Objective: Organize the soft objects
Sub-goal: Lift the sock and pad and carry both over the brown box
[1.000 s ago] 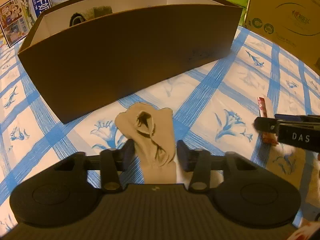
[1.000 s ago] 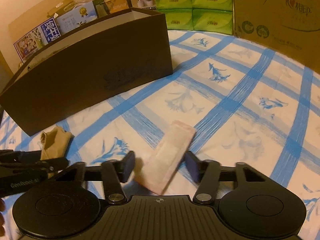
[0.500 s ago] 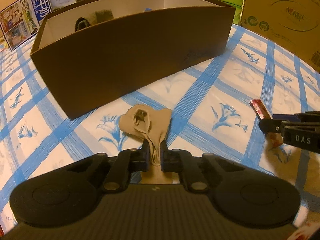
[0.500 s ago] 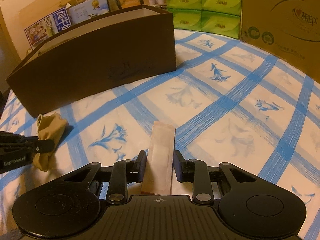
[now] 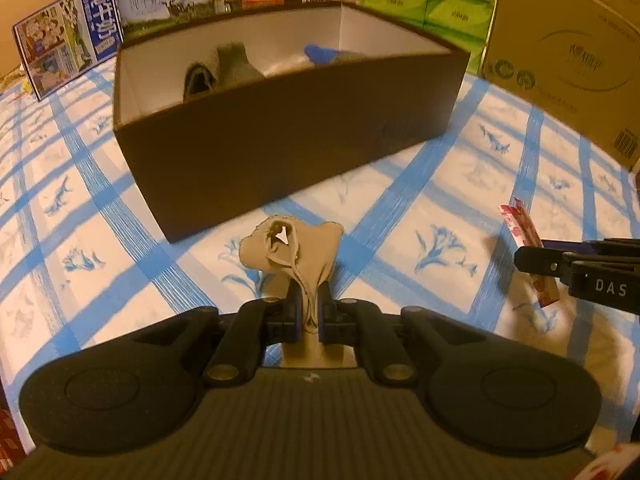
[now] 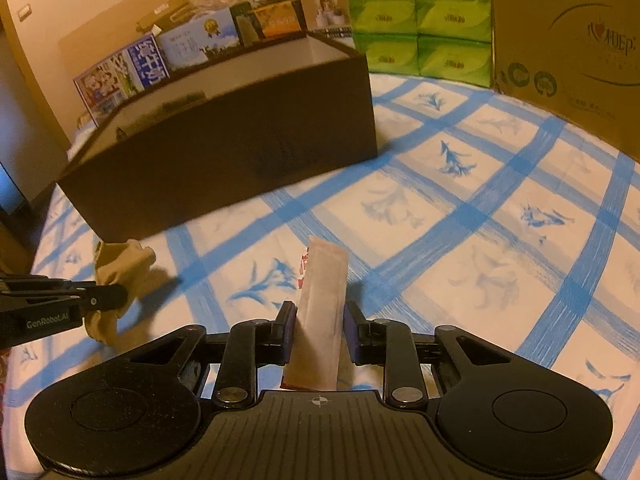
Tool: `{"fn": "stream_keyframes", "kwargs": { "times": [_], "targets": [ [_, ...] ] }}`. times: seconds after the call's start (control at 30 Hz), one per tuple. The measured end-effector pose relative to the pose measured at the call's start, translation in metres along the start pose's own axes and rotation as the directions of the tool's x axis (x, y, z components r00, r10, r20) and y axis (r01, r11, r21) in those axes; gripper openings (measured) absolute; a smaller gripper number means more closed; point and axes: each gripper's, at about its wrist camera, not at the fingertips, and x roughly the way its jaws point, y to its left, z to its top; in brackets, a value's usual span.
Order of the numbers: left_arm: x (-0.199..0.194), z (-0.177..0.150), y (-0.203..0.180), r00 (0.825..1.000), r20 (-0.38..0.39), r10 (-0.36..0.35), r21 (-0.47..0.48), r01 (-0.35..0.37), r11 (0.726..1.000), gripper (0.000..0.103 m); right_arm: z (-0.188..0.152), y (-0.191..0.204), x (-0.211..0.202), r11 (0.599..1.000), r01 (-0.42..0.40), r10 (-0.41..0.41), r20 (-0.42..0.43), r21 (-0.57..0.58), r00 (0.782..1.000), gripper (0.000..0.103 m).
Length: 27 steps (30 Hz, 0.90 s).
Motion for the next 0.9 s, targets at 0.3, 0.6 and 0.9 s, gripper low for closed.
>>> {"fn": "stream_keyframes", "kwargs": {
  "times": [0.3,0.6,0.9],
  "targets": [
    [-0.040,0.016,0.003,0.995,0.097,-0.006,-0.005,0.007,1.000,0.006,0.023,0.018,-0.026,0.998,-0.058,0.060,0.065,-0.029,0.996,0.026],
    [-0.077,0.047,0.018,0.978,0.209,-0.004,0.000,0.004,1.000,0.006,0.077,0.049,-0.040,0.985,-0.142,0.155,0.163,-0.094,0.974,0.026],
    [-0.076,0.104,0.048,0.959,0.277,0.052,0.023,-0.061,0.998,0.006,0.143,0.077,-0.025,0.968,-0.226,0.246,0.216,-0.113,0.945,0.026]
  ]
}}
